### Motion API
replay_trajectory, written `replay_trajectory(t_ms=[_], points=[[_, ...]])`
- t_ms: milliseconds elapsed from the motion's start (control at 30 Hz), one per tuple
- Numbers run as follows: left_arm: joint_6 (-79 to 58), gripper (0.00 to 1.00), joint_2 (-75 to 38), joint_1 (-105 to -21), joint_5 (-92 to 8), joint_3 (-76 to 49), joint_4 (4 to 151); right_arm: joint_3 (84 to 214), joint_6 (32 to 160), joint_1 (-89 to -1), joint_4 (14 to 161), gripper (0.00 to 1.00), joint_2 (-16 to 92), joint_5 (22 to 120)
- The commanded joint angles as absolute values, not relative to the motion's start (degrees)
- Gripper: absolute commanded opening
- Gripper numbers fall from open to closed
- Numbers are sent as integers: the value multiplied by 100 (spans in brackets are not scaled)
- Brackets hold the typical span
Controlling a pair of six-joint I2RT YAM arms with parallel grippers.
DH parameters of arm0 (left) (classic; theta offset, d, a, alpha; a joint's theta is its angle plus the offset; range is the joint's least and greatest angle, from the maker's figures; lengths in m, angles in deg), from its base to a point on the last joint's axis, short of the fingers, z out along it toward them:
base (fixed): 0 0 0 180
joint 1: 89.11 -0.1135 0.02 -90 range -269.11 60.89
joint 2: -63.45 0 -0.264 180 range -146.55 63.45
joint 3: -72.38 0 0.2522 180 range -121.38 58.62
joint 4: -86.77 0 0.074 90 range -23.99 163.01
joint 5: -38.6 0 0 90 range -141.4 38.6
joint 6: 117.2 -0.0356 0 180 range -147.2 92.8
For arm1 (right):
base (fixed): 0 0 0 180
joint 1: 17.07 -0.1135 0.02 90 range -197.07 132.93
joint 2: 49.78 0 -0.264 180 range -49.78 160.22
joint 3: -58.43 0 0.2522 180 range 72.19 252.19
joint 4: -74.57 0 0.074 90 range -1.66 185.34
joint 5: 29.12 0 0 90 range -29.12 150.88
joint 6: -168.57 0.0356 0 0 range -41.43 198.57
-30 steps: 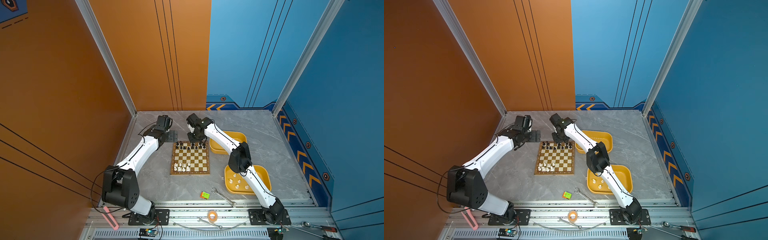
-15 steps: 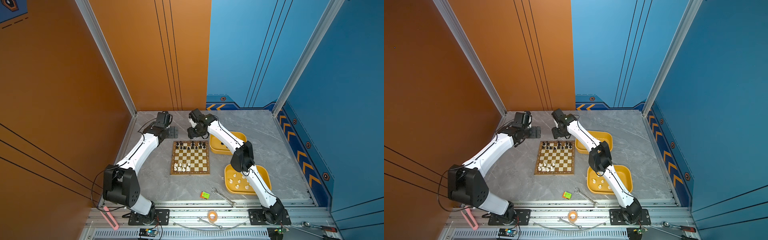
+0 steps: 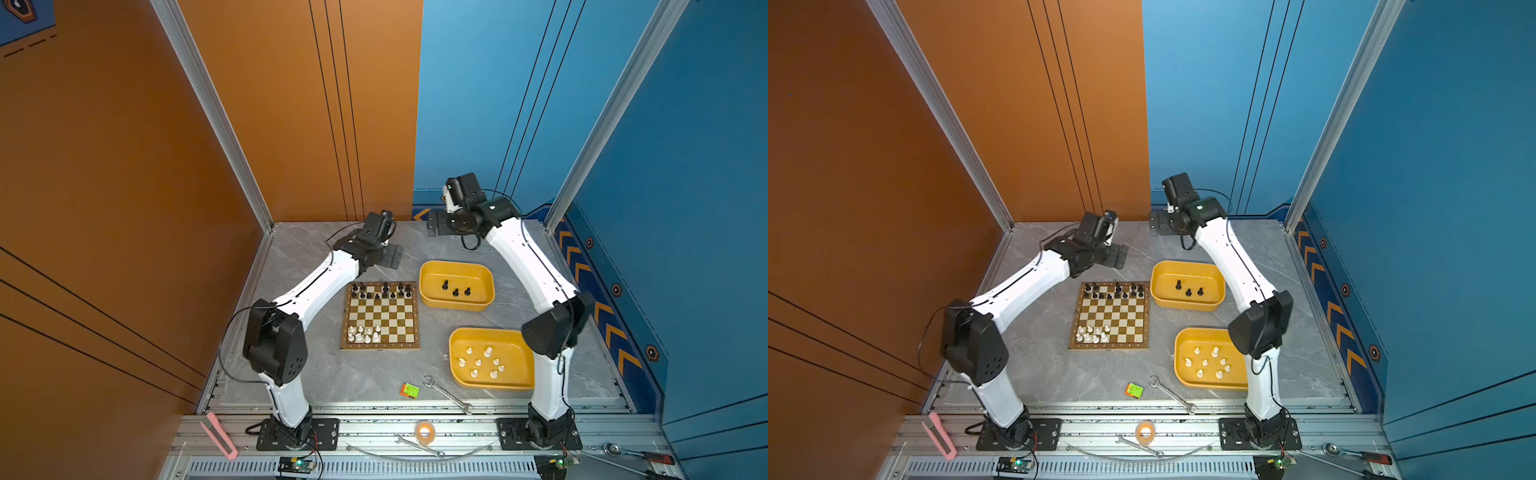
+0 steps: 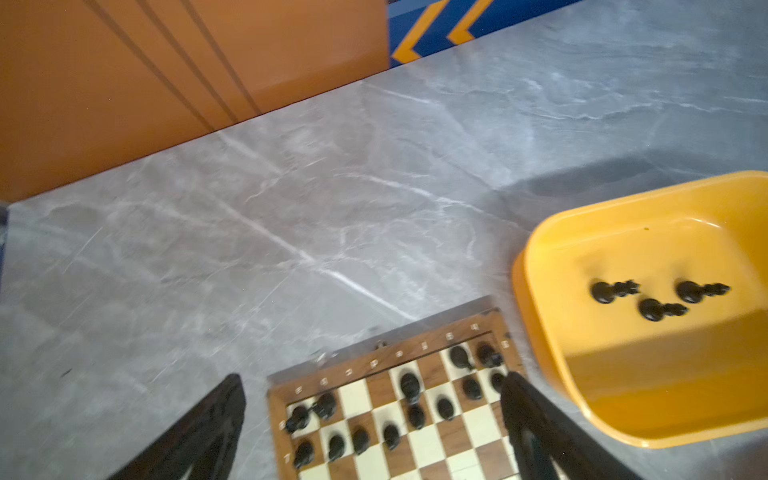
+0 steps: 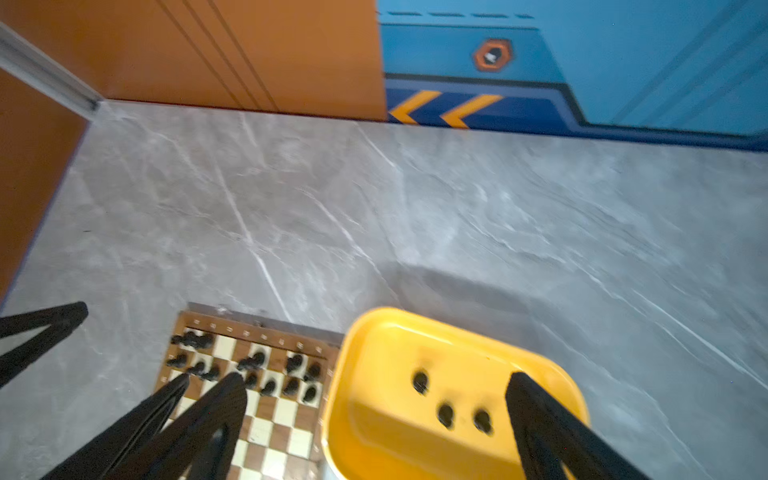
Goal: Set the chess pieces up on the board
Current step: 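Raise the right gripper off the board while the left arm reaches toward the tray, then lower the left gripper onto a crowned black piece in the yellow tray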
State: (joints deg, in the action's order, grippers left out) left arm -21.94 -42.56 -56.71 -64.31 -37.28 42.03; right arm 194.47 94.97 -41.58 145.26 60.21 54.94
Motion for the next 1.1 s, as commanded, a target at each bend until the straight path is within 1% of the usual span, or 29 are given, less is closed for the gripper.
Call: replay_trajectory(t_ms=[0, 133, 200, 233, 367, 433, 500, 700, 1067], points=[[-2398, 95, -4926, -5064, -6718, -4531, 3745, 18167, 9525, -3819, 14775, 100, 5139, 4911], [-2022, 87, -6057, -4565, -6470, -6095, 3174, 16829, 9629, -3349, 14784, 100, 4102, 5237], [-1813, 81, -6589, -4445, -6323, -6863, 2813, 16390, 9632, -3188, 14787, 100, 3630, 5398], [-1718, 80, -6838, -4401, -6302, -7237, 2633, 16192, 9632, -3115, 14791, 100, 3425, 5485], [-1412, 72, -7471, -4333, -6204, -8125, 2075, 15705, 9719, -2922, 14913, 100, 2899, 5800], [-1304, 63, -7584, -4336, -6209, -8219, 1921, 15498, 9792, -2863, 14963, 100, 2639, 5878], [-1229, 58, -7586, -4354, -6204, -8112, 1898, 15303, 9879, -2825, 14964, 100, 2412, 5919], [-1133, 54, -7625, -4391, -5896, -7839, 1896, 15011, 10038, -2777, 14977, 100, 2118, 5909], [-1050, 47, -7973, -4463, -5622, -7905, 1897, 15041, 10180, -2762, 15069, 100, 2118, 5859]])
